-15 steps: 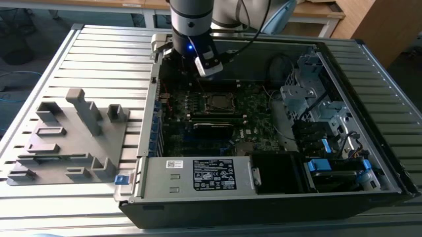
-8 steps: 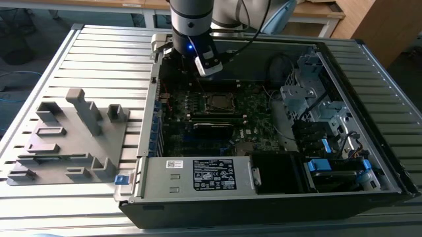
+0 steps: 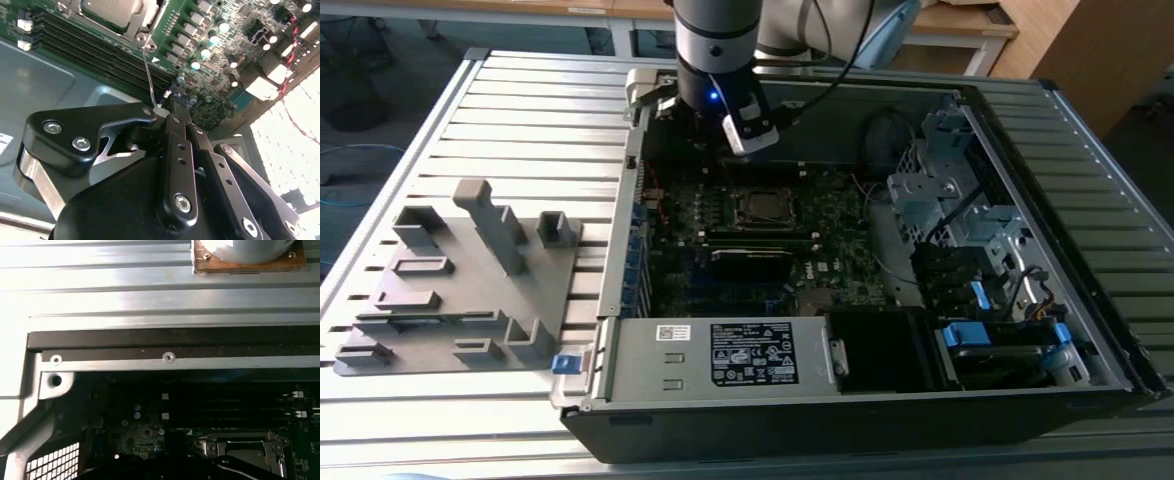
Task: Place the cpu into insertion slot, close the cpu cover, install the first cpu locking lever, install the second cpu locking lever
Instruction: 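Install the first cpu locking lever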
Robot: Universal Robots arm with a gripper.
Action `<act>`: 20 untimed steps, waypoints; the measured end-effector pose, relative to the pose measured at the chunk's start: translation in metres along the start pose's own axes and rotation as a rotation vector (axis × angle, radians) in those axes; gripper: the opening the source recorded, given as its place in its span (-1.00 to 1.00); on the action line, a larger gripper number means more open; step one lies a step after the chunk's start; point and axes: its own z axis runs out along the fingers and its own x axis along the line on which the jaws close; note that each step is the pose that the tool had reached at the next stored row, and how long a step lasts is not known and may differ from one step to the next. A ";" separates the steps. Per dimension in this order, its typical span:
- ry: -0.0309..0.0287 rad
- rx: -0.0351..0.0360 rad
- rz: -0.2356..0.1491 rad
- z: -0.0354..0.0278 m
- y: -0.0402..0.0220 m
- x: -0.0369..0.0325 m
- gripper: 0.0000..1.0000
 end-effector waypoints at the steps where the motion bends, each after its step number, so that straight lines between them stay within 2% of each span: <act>1: 0.0000 0.0000 0.000 0.0001 0.0001 -0.0017 -0.79; 11: 0.0001 0.0003 0.000 0.0003 0.0014 -0.0228 -0.79; 14: -0.0001 0.0036 0.000 0.0003 0.0016 -0.0285 -0.79; 20: -0.0003 0.0098 0.000 0.0004 0.0018 -0.0332 -0.79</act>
